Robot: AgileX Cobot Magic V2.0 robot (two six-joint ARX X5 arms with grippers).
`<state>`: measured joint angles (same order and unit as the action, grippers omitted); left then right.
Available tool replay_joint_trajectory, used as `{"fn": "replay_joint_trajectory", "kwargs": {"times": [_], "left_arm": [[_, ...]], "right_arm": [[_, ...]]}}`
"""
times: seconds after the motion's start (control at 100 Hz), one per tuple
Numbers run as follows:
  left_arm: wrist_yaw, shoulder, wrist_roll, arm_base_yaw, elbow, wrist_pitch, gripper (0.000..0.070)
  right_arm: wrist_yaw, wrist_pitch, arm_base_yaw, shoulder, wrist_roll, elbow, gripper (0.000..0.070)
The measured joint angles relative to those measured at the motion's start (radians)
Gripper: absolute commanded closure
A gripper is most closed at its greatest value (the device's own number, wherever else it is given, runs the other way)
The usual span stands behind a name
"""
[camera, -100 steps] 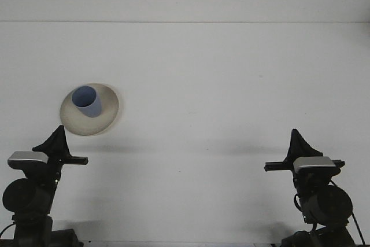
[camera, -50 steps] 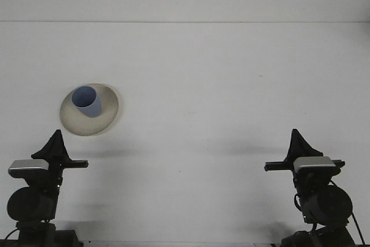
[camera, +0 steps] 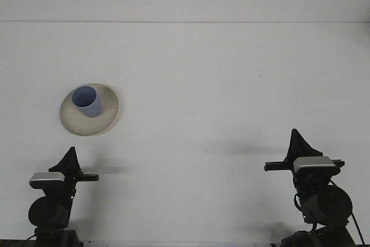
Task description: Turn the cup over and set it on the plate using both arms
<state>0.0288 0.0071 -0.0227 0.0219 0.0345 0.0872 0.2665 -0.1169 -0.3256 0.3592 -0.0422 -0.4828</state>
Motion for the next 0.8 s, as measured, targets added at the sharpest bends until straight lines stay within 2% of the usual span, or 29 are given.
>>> {"fn": "replay_joint_trajectory", "kwargs": {"times": [0.8], "left_arm": [[0.0, -0.002, -0.006, 0.0, 0.0, 0.013, 0.0687]], "right_arm": [[0.0, 0.001, 0.0, 0.0, 0.0, 0.0, 0.07]]}}
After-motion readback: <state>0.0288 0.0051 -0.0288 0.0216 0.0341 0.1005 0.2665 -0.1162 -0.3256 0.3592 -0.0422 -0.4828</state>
